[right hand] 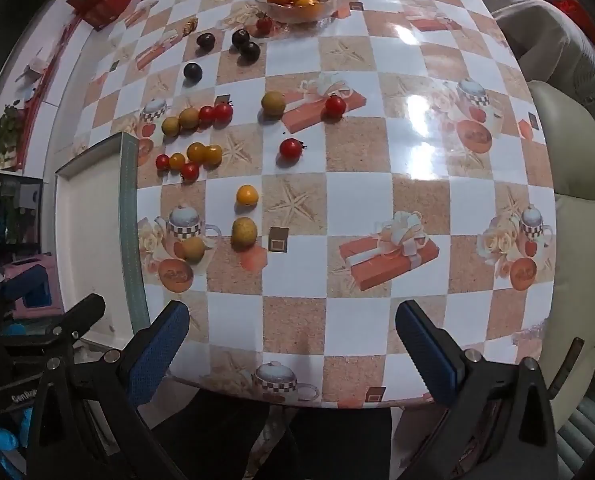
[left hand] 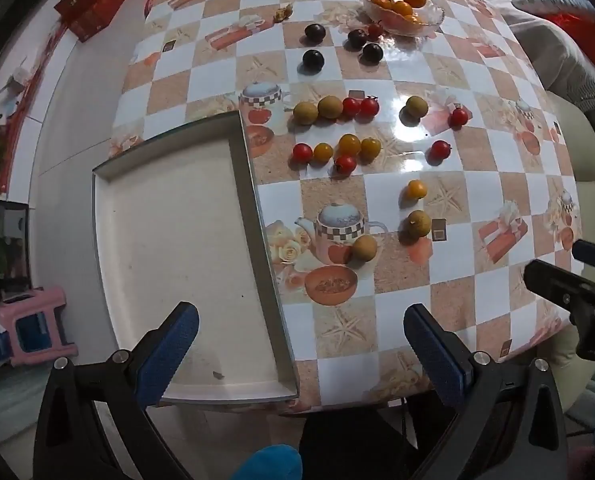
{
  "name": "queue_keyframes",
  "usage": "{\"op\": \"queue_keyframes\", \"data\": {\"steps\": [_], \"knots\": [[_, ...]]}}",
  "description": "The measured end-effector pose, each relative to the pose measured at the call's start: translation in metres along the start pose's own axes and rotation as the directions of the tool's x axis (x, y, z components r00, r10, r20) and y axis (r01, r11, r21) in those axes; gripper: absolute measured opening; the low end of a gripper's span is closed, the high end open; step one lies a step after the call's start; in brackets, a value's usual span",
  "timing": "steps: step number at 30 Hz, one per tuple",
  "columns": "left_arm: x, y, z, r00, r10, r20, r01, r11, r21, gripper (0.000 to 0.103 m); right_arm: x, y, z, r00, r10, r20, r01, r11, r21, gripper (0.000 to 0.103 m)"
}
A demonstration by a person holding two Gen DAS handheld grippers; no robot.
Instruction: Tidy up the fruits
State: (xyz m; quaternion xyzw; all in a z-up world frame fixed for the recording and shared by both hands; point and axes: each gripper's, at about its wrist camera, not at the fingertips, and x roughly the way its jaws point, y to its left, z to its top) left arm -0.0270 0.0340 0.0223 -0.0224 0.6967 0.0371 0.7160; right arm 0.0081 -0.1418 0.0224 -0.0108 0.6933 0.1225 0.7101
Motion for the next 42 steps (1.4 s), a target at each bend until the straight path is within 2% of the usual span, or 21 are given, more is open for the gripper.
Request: {"op": "queue_keyframes", "data": {"steps": [3, 10, 42], "knots": [[-0.0024, -0.0015, -0.0005, 1.000, -0.015, -0.005, 0.015, 1.000, 0.005, 0.103, -0.0033, 0.0054, 0.0016, 1.000, -0.004, 0.011, 0.004, 1.000, -0.013, 0.103], [-0.0071, -0.0059, -0.0027, 1.000, 0.009, 0.011, -0.009, 1.000, 0.005, 0.103, -0.0081, 0.0105, 0.0057, 1.000, -0.011, 0.023, 0.012, 0.999, -0.033, 0.103], [-0.0086, -0.0065, -0.0031, 1.000, 0.015, 0.012, -0.015, 1.000, 0.007, 0.103, -0.0061, 0.0033, 0.0029, 1.000, -0.009, 0.001, 0.009, 1.000, -0.020, 0.103]]}}
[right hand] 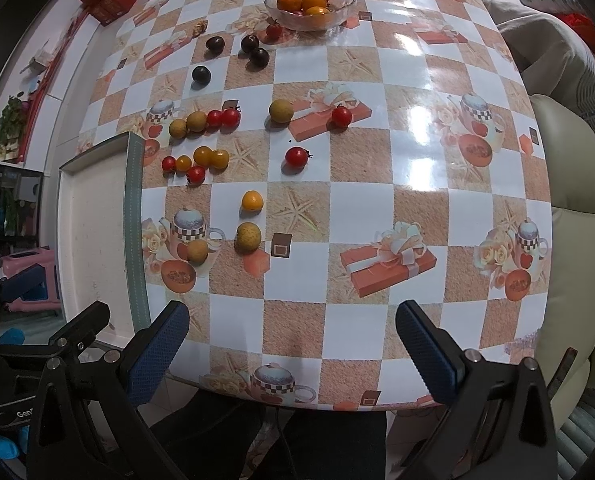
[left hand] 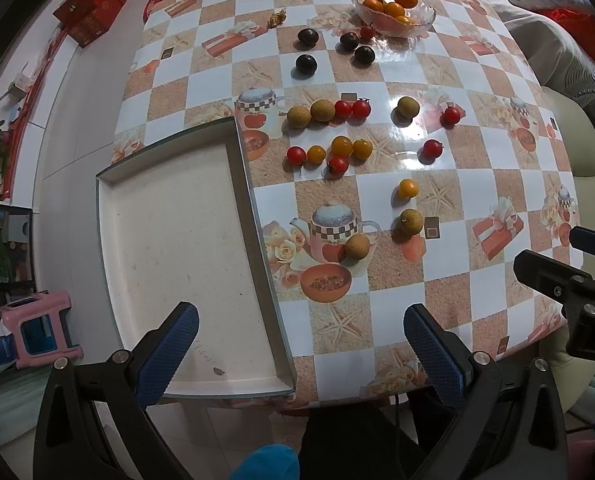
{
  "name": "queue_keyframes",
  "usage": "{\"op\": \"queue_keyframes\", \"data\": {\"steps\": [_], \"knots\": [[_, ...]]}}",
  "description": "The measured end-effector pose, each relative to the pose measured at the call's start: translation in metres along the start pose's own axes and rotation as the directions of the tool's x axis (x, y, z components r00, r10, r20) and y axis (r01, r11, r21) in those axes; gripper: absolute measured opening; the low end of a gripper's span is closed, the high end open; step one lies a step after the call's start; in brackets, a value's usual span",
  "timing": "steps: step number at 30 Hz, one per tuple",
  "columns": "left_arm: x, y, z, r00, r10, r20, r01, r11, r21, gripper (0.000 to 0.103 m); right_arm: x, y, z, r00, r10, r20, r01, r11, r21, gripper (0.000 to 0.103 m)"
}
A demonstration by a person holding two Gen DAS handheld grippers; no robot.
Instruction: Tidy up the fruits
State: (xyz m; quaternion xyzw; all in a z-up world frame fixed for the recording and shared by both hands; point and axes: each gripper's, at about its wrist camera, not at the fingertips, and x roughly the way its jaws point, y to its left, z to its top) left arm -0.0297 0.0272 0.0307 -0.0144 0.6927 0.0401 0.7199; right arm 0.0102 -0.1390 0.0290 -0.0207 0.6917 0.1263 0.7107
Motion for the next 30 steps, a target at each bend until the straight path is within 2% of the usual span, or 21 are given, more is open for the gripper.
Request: {"op": "queue_keyframes", "data": {"steps": [13, 30], "knots": [[0.006, -0.012, -0.004, 1.000, 0.004, -0.009, -0.004, 1.000, 0.005, 0.103, 0.005, -0.006, -0.001, 1.000, -0.001, -0.011, 0.001, 1.000, 0.019, 0.103], [0.014, -0.015, 0.008, 0.999, -0.006, -0.042, 0.006, 1.000, -0.006, 0.103, 0.012, -0.016, 0.005, 0.999, -0.011, -0.034, 0.011, 1.000, 0.022, 0.103]]}}
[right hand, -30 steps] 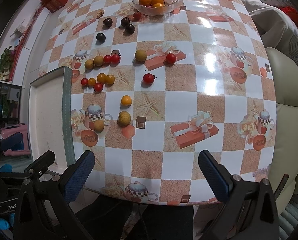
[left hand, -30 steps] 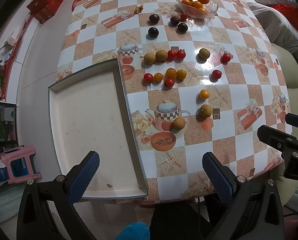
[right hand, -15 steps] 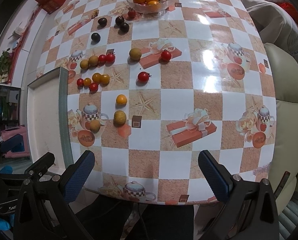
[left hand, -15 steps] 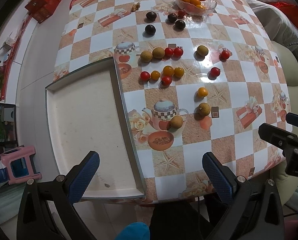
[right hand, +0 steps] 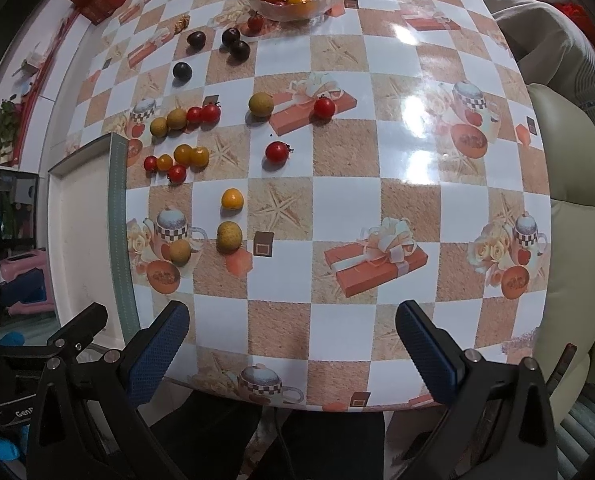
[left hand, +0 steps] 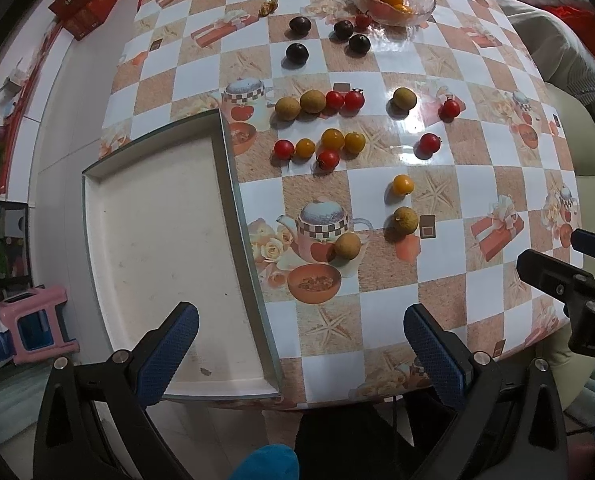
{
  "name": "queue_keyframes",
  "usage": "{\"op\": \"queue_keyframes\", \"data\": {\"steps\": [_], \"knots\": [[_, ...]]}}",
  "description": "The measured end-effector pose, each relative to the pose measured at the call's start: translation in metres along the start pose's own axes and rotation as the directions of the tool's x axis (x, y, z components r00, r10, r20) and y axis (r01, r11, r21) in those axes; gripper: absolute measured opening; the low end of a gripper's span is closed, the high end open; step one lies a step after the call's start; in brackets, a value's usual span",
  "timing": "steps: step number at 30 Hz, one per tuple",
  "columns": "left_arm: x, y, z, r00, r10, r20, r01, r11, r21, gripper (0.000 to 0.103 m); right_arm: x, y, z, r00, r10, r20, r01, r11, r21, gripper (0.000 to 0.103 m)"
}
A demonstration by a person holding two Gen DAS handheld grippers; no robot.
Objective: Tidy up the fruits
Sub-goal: 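Grasp a tan round fruit with the left tool while the right tool grasps a red cherry tomato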
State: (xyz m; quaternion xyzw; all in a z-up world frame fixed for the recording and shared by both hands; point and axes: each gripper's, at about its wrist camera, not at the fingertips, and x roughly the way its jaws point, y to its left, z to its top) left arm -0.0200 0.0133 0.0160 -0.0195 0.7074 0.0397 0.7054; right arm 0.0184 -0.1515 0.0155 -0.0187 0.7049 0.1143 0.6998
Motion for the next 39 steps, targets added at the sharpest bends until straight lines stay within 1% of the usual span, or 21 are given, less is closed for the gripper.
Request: {"op": "queue_keyframes", "data": {"steps": [4, 12, 16, 25, 29, 34, 39], "knots": [[0.005, -0.003, 0.001, 1.000, -0.001, -0.011, 0.001, 1.000, -0.003, 0.103, 0.004, -0.005, 0.001, 1.000, -0.002, -0.011, 0.002, 1.000, 0.002, 0.103], [0.019, -0.012, 0.005, 1.000, -0.006, -0.002, 0.006, 1.000, 0.006, 0.103, 0.018, -0.018, 0.003, 1.000, -0.010, -0.024, 0.010, 1.000, 0.011, 0.103], [0.038, -0.020, 0.006, 1.000, -0.004, -0.003, 0.004, 1.000, 0.014, 0.103, 0.033, -0.024, 0.005, 0.999, -0.011, -0.044, 0.012, 1.000, 0.019, 0.103], [0.078, -0.036, 0.007, 1.000, 0.009, 0.001, -0.009, 1.000, 0.025, 0.103, 0.058, -0.024, 0.014, 0.999, -0.001, -0.044, 0.002, 1.000, 0.002, 0.103], [0.094, -0.043, 0.012, 1.000, 0.018, 0.021, -0.019, 1.000, 0.020, 0.103, 0.073, -0.021, 0.024, 0.999, -0.016, -0.029, 0.015, 1.000, -0.023, 0.103], [0.114, -0.048, 0.019, 0.999, 0.010, 0.038, -0.010, 1.000, 0.006, 0.103, 0.087, -0.028, 0.042, 1.000, -0.010, -0.004, 0.010, 1.000, 0.002, 0.103], [0.132, -0.046, 0.025, 0.999, 0.007, 0.042, -0.007, 1.000, -0.018, 0.103, 0.095, -0.020, 0.062, 0.999, -0.004, 0.042, 0.006, 0.998, -0.055, 0.103]]}}
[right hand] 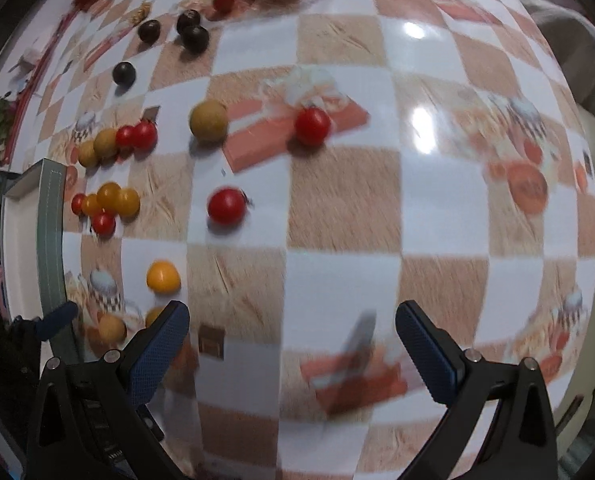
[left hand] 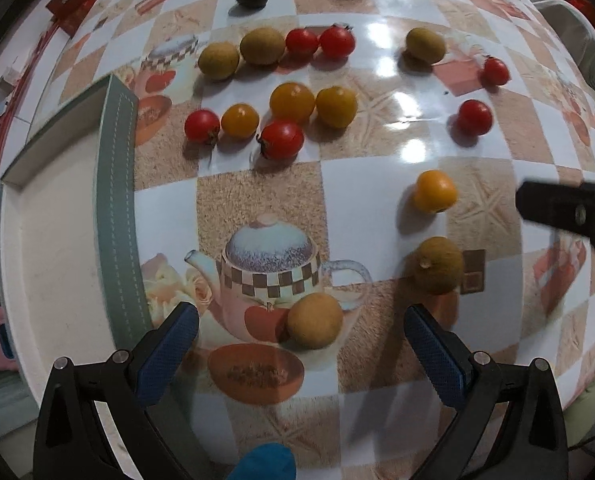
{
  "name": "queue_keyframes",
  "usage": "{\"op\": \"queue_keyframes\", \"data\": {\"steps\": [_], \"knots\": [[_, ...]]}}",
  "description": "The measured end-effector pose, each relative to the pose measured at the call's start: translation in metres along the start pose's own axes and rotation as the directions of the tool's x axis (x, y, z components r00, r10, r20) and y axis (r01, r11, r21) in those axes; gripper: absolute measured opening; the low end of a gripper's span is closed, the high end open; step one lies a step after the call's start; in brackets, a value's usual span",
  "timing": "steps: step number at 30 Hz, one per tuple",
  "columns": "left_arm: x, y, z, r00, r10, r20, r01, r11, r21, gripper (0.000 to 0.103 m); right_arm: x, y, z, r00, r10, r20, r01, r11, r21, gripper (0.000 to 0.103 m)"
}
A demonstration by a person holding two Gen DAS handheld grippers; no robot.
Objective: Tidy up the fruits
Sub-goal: 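Grasp a tan round fruit with the left tool while the right tool grasps a red cherry tomato, then carry both fruits into the white tray and open both tools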
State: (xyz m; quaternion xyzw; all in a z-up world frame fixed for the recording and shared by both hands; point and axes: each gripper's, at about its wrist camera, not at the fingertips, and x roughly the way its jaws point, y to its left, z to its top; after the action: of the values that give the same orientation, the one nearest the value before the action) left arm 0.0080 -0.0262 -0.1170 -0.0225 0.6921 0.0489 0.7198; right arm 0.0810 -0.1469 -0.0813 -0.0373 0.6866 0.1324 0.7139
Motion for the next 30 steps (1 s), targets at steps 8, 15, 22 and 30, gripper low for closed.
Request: {"op": "queue_keyframes", "data": {"steps": [8, 15, 22, 30], "knots": [[0.010, 0.007, -0.006, 0.998, -0.044, 0.054, 0.044, 0.999, -0.003, 0.103, 0.012, 0.022, 0.024, 0.998, -0.009, 0.057, 0.014, 0.996, -0.090, 0.094], [0.006, 0.010, 0.001, 0.999, -0.041, 0.020, 0.041, 0.999, 0.001, 0.103, 0.017, 0.042, 0.034, 0.994, -0.038, 0.099, 0.052, 0.988, -0.146, 0.072], [-0.009, 0.001, 0.004, 0.997, -0.048, 0.057, 0.048, 0.999, 0.008, 0.064, 0.013, 0.060, 0.041, 0.991, -0.044, 0.125, 0.068, 0.979, -0.193, 0.029], [-0.021, 0.001, 0.002, 0.992, -0.110, 0.060, 0.111, 0.994, -0.022, 0.026, 0.005, 0.042, 0.033, 0.995, 0.035, 0.095, -0.022, 0.991, -0.133, 0.026]]}}
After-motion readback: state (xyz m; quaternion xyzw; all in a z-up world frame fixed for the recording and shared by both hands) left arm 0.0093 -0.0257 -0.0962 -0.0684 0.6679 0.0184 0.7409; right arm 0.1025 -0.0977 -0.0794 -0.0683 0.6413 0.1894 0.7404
